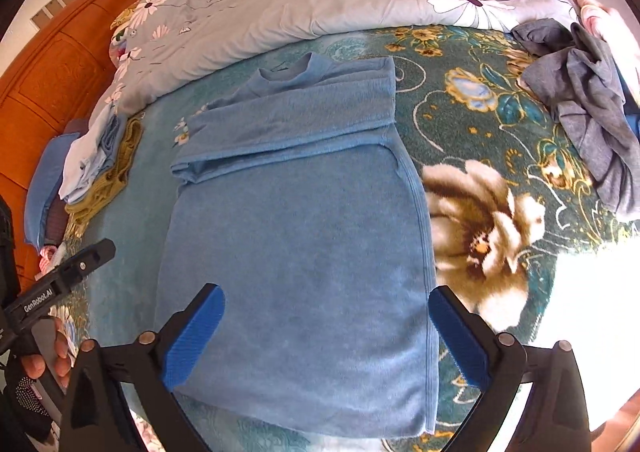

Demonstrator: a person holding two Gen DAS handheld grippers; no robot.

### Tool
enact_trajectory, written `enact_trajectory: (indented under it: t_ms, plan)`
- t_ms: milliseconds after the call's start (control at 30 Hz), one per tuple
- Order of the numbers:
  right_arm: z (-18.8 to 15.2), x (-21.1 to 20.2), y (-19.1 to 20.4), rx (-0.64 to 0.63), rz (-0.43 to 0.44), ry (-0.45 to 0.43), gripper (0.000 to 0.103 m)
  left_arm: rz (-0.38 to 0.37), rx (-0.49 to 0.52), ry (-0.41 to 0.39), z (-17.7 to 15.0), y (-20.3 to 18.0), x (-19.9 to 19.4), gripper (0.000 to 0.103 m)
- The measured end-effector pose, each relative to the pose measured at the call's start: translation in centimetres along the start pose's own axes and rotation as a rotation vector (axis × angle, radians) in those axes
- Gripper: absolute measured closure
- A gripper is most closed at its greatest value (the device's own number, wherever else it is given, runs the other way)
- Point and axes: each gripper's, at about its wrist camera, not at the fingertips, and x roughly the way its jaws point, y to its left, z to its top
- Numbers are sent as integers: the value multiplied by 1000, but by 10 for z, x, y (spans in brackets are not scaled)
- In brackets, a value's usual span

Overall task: Fold clothes
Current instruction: 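Move both grippers to the sweatshirt hem and grasp it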

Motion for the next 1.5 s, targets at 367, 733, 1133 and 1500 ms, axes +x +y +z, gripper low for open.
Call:
enact_trajectory:
  t_ms: [367,733,1133,1500]
  plan:
    - [-88,-38,-33,-31,-86,-34,0,65,-124,38,-63,0,-21,18]
    - [-112,7,-65,17,-47,68,19,130,-51,162,-124,21,26,19]
    - [-117,32,-83,60,-45,98,44,125,-22,196,-127,34,45,46]
    - [-122,32,-85,87,-10,121,82,67,-31,194,-125,40,43,61]
